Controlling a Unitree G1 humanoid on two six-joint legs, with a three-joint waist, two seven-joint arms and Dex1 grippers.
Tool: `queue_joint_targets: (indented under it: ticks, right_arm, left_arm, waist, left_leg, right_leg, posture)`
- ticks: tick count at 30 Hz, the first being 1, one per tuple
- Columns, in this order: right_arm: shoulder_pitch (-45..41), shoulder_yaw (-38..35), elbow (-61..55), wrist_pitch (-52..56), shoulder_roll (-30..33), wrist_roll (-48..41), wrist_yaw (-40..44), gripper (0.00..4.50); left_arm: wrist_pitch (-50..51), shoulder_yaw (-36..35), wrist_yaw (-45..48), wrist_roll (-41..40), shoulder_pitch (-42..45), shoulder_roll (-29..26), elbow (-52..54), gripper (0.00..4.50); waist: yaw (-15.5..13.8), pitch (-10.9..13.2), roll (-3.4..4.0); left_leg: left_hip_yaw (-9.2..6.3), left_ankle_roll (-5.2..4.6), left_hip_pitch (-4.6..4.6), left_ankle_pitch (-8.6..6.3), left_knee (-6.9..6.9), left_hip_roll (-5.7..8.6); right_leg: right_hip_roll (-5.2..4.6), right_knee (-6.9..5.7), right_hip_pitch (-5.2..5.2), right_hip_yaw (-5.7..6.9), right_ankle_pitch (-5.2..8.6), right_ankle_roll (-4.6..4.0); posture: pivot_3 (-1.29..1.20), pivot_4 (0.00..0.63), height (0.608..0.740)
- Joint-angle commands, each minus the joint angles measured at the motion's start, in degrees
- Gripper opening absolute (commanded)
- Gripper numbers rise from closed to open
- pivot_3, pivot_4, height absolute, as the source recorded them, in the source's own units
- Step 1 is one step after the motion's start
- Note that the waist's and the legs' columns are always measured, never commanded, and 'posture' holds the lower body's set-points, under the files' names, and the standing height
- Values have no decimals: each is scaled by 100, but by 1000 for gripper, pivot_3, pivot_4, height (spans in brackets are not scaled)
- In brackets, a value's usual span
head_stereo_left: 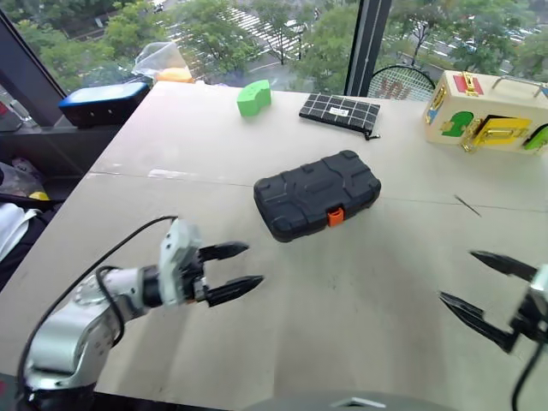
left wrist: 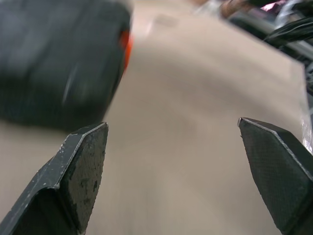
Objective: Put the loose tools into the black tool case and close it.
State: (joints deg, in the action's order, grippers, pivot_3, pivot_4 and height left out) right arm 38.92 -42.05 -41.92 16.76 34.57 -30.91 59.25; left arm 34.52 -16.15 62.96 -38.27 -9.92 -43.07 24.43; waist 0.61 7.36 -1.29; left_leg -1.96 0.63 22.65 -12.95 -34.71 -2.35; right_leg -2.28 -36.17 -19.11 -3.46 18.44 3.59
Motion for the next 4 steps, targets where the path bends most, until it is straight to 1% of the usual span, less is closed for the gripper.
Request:
queue_joint_targets:
  ticks: [1, 2, 4]
  right_arm:
    - [466, -715, 114, -541, -164, -126, 340, 4500]
    - [583, -797, 190, -625, -204, -111, 386, 4500]
    - [727, -839, 317, -780, -249, -73, 440, 4500]
  left_arm:
    - [-252, -496, 245, 4, -292, -249, -194, 4333]
    - [-246, -539, 273, -49, -371, -265, -215, 4333]
    - [-210, -545, 325, -133, -454, -301, -246, 4333]
  waist:
    - [0, 9, 15]
    - [2, 8, 13]
    - [1, 8, 11]
  left_leg:
    - [-2, 0, 0, 0, 0, -2]
    - [-1, 0, -1, 0, 0, -4]
    - [3, 1, 1, -1, 0, -3]
  right_leg:
    - [-7, 0, -1, -3, 1, -2]
    - [-31, 2, -2, -7, 1, -2]
    - [-46, 15, -3, -23, 2, -3]
  posture:
    - [0, 150, 740]
    - [0, 150, 740]
    - [0, 150, 740]
